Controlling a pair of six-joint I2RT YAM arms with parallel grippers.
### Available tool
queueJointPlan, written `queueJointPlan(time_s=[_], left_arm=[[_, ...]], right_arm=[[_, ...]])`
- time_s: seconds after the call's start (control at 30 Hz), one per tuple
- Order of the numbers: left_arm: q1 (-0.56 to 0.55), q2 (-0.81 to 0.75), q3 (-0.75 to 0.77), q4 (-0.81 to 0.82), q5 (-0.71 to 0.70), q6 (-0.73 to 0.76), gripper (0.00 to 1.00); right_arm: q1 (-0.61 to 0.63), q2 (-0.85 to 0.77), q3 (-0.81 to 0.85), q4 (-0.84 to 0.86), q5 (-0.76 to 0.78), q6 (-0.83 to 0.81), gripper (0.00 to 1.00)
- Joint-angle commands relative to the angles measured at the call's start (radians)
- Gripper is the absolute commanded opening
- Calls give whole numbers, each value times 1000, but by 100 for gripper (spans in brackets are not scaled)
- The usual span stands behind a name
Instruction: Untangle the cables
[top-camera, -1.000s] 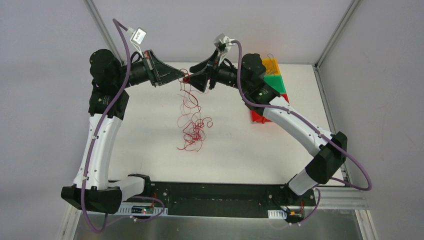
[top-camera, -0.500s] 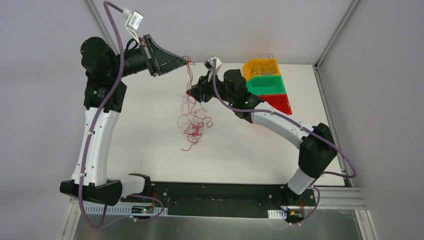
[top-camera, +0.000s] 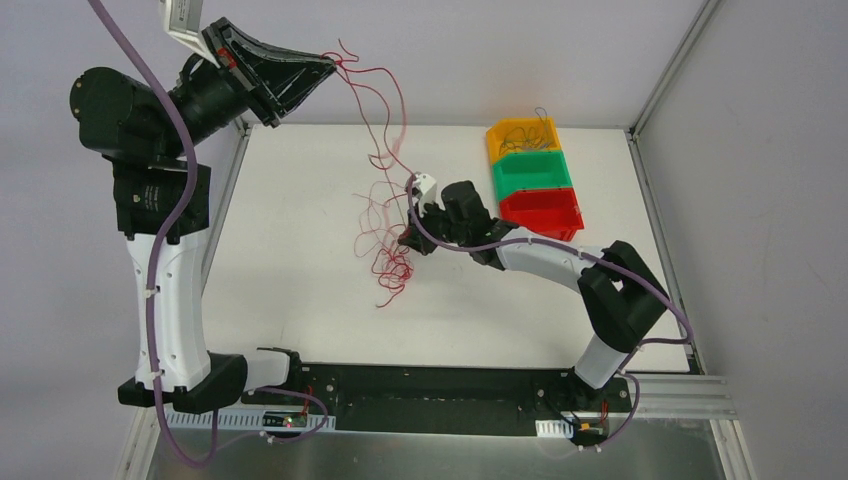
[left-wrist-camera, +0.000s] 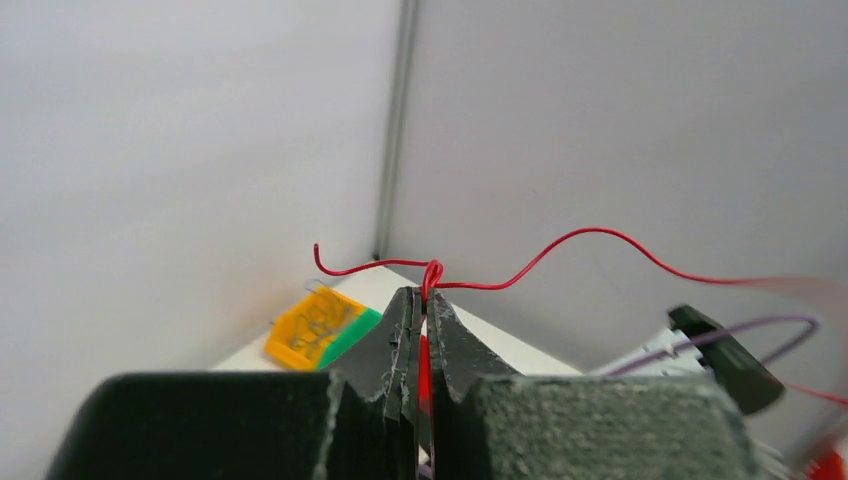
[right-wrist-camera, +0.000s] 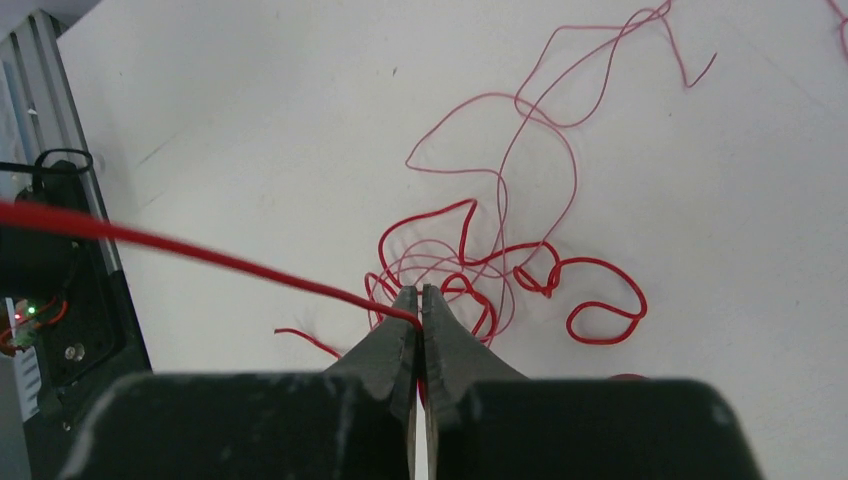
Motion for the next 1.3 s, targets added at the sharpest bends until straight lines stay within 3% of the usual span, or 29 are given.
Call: queueJointPlan(time_s=[0.0, 0.17, 0.3, 0.43, 0.7, 0.77, 0.9, 1.03, 1.07, 1.13, 1.17, 1.27], left_arm=[[6, -35, 42, -61, -265, 236, 0], [6, 7, 174, -148, -598, 420, 0], [7, 72, 300, -156, -788, 539, 0], [6, 148, 417, -136, -887, 642, 0], [17, 221, 431, -8, -1034, 807, 0], [31, 233, 453, -60, -1013, 759, 0], [36, 185, 323, -68, -947, 685, 0], [54, 146, 238, -166, -792, 533, 0], [56, 124, 195, -177, -716, 495, 0], [56, 73, 84, -179, -557, 412, 0], [57, 49, 38, -176, -476, 365, 0], [57, -11, -113, -121, -289, 202, 0]], right_arm=[[1, -4, -60, -1, -38, -61, 0], [5, -20, -160, -18, -59, -103, 0], [11, -46, -235, -44, -82, -148, 0], [13, -83, -294, -81, -95, -198, 0], [13, -167, -382, -151, -102, -289, 0], [12, -190, -392, -161, -114, -307, 0], [12, -217, -358, -210, -115, -306, 0], [3, -262, -322, -228, -114, -279, 0], [2, -274, -291, -268, -125, -274, 5], [2, -296, -210, -349, -142, -247, 49], [2, -311, -175, -375, -145, -231, 61], [0, -381, -98, -391, -172, -204, 68]])
